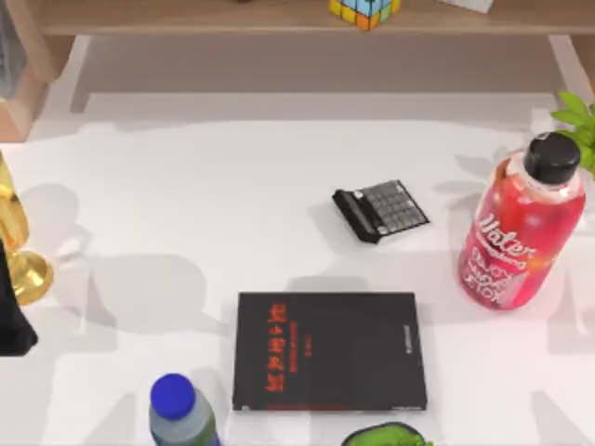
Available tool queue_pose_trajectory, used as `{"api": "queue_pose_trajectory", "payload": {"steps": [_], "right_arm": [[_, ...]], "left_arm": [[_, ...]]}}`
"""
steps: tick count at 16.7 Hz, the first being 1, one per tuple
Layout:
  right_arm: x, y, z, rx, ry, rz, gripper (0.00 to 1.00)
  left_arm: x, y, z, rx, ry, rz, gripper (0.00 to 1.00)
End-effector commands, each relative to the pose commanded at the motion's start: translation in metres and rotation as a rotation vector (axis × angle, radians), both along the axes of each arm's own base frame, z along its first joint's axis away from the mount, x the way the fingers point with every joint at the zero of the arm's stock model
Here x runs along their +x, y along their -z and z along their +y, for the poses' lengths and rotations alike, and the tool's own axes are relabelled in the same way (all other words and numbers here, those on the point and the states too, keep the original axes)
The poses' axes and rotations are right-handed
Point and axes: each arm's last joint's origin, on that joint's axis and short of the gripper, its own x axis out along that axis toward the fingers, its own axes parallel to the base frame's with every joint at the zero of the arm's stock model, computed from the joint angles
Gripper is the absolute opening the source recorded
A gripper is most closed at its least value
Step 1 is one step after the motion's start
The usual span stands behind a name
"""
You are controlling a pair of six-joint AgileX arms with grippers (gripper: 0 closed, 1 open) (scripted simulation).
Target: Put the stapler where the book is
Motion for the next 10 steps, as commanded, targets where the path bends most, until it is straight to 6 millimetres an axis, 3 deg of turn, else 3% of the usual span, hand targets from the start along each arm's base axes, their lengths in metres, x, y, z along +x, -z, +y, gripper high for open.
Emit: {"api": "queue_pose_trajectory", "payload": {"steps": [5,10], "right_arm": [[0.000,-0.011,-0.001,-0.012,0.008,0.028,1.00],[0.011,-0.064,-0.006,-0.069,0.042,0.179,1.00]], "left_arm": [[0.000,0.000,0.000,0.000,0.000,0.000,1.00],[0.000,0.000,0.000,0.000,0.000,0.000,1.00]]}}
